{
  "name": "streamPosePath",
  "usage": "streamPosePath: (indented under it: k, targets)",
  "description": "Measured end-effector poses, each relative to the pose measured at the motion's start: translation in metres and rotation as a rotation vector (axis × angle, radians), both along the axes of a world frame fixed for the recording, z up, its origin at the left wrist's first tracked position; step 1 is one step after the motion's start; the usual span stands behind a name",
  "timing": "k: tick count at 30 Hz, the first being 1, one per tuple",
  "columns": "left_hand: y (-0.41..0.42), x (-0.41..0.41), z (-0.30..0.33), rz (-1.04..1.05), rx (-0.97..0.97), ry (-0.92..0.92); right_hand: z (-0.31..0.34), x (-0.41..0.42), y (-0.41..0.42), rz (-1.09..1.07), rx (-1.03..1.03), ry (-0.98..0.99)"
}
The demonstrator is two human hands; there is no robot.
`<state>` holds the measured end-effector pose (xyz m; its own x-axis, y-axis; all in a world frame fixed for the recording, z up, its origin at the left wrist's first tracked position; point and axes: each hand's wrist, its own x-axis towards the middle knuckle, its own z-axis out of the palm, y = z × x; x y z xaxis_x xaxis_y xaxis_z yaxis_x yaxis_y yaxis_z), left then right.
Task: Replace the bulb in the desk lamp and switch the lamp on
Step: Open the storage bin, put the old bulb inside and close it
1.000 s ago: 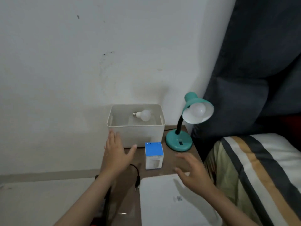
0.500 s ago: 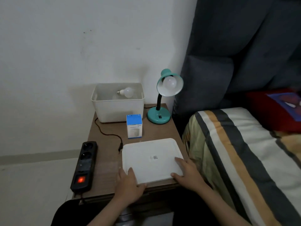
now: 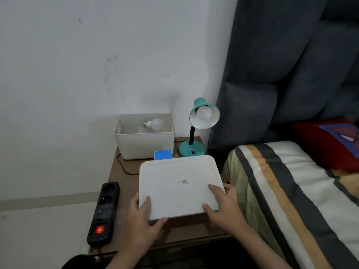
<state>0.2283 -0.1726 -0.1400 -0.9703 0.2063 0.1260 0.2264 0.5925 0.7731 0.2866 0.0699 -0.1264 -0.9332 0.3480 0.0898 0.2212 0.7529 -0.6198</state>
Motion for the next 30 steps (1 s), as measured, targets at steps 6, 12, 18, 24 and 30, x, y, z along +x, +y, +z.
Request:
streamPosePath:
  k: [6,12,18,24,30]
  targets:
    - [-0.03,-0.062,0.058,0.129,0.077,0.071,0.051,-0.074,-0.036,0.055,0.008,0.13]
    - [-0.04,-0.161,0.098,0.217,-0.055,0.115,0.08,-0.186,-0.074,0.029,-0.013,0.125]
    - [-0.028,-0.255,0.111,0.194,-0.097,0.007,0.093,-0.279,-0.07,-0.026,0.016,-0.008]
    - [-0.012,-0.305,0.102,0.197,-0.156,-0.006,0.082,-0.32,-0.064,-0.062,0.025,-0.119]
    - [-0.006,-0.318,0.083,0.208,-0.275,-0.035,0.072,-0.327,-0.062,-0.074,0.069,-0.158]
